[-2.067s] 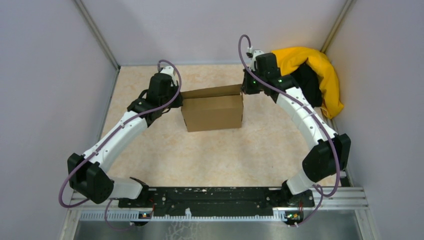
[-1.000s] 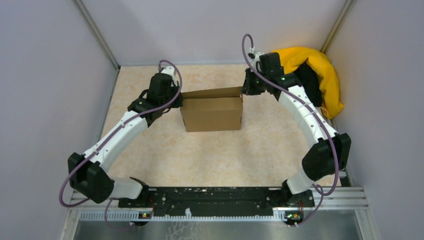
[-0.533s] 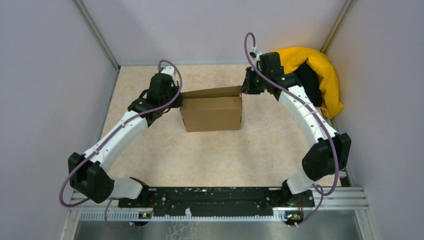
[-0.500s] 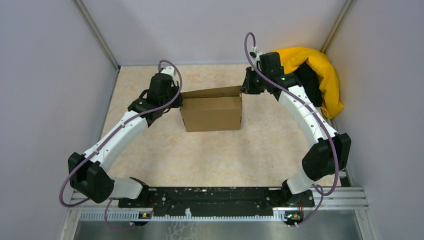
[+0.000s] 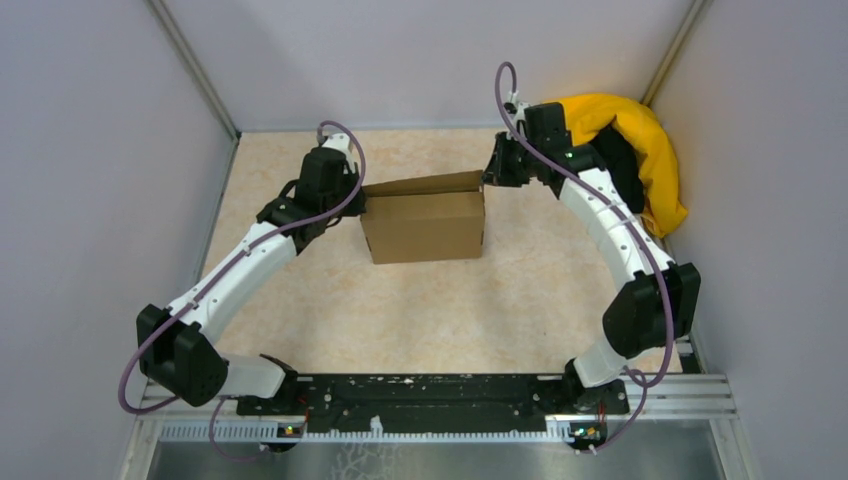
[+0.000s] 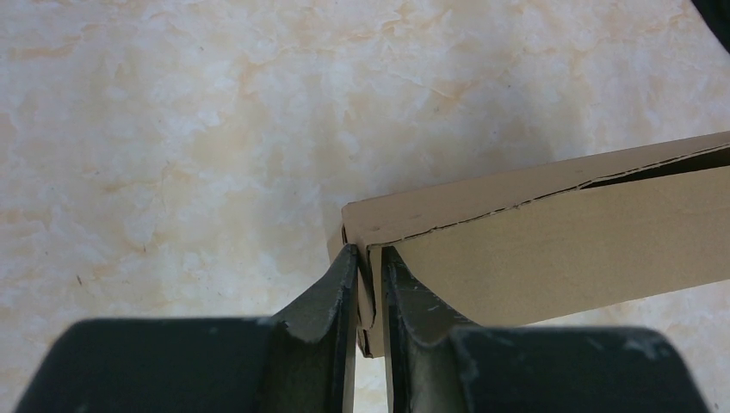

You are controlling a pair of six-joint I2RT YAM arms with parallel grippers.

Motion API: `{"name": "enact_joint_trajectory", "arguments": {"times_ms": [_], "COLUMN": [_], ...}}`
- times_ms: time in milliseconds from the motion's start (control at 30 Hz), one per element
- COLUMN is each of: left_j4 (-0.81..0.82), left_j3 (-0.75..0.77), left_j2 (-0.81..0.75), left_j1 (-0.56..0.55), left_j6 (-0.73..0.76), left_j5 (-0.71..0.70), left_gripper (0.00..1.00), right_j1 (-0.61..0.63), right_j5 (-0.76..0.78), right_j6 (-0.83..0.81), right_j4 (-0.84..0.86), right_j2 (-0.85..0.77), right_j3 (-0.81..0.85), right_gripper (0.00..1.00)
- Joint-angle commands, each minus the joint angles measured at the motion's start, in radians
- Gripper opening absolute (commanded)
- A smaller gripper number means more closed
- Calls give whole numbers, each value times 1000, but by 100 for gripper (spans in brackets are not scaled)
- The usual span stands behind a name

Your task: Fold the paper box

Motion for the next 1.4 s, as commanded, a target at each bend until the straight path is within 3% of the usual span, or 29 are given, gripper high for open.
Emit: {"name": "enact_joint_trajectory", "arguments": {"times_ms": [0, 833, 1367], "left_j4": [3, 0, 10], "left_j3": [-21, -3, -5], "left_j2": [13, 36, 56], "left_j1": [-41, -49, -76], "left_j6": [-28, -46, -64], "left_j5": [116, 102, 81], "left_gripper": [19, 19, 19], "right_j1": [24, 10, 12], "right_j5": [-189, -203, -104], "right_j6": [52, 135, 133], "right_j4": [71, 165, 180], "right_j2": [10, -13, -65], "right_j3": [63, -2, -88], "right_gripper": [0, 0, 0]}}
